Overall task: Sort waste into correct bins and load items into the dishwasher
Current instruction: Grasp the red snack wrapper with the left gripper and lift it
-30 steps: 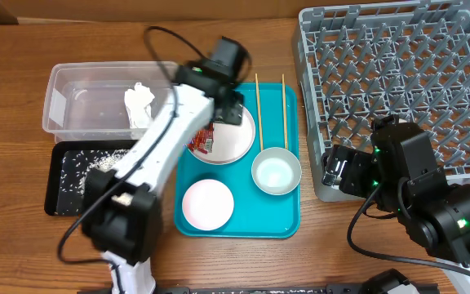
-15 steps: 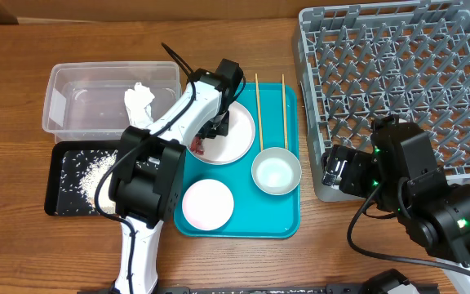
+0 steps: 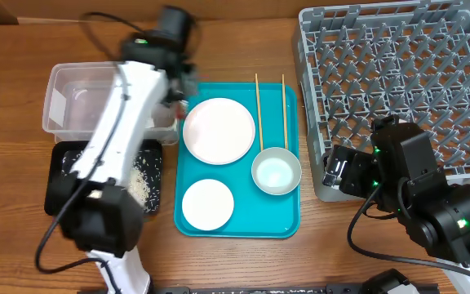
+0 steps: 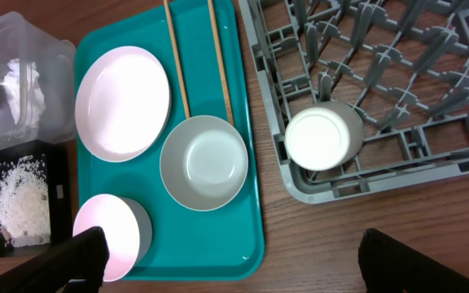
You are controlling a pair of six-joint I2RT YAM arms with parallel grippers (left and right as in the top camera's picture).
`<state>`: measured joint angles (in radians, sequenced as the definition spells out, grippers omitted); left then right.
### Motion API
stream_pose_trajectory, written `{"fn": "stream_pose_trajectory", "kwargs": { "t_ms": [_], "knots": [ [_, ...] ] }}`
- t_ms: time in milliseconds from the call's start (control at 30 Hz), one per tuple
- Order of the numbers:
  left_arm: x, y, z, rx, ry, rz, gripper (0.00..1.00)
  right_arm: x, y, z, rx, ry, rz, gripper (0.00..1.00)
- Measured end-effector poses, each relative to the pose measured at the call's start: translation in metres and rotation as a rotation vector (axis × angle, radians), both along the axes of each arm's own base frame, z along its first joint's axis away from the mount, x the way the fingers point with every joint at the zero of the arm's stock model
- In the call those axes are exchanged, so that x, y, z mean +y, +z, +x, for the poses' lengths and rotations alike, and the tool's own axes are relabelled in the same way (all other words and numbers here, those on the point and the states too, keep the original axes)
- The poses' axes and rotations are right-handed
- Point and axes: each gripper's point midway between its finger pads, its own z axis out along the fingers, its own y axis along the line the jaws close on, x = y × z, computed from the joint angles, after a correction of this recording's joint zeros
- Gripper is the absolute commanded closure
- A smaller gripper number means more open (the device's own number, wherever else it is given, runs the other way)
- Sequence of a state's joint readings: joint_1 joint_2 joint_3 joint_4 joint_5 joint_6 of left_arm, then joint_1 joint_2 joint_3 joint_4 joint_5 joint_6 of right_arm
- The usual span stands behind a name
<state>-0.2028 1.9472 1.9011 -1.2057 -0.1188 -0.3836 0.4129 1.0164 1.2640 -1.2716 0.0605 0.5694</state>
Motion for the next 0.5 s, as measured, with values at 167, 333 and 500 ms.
{"fn": "stream_pose_trajectory", "kwargs": {
  "t_ms": [167,333,500],
  "knots": [
    [0.061,-0.018,0.004,0.049,0.141,0.002,0.51,0.0,0.0,0.0,0.0,0.0,0.0,0.0],
    [0.063,-0.029,-0.003,0.106,0.139,-0.019,0.28,0.0,0.0,0.0,0.002,0.0,-0.001,0.0],
    [0.055,-0.009,-0.016,0.111,0.094,-0.025,0.26,-0.001,-0.001,-0.002,0.007,0.0,-0.004,0.0]
  ]
}}
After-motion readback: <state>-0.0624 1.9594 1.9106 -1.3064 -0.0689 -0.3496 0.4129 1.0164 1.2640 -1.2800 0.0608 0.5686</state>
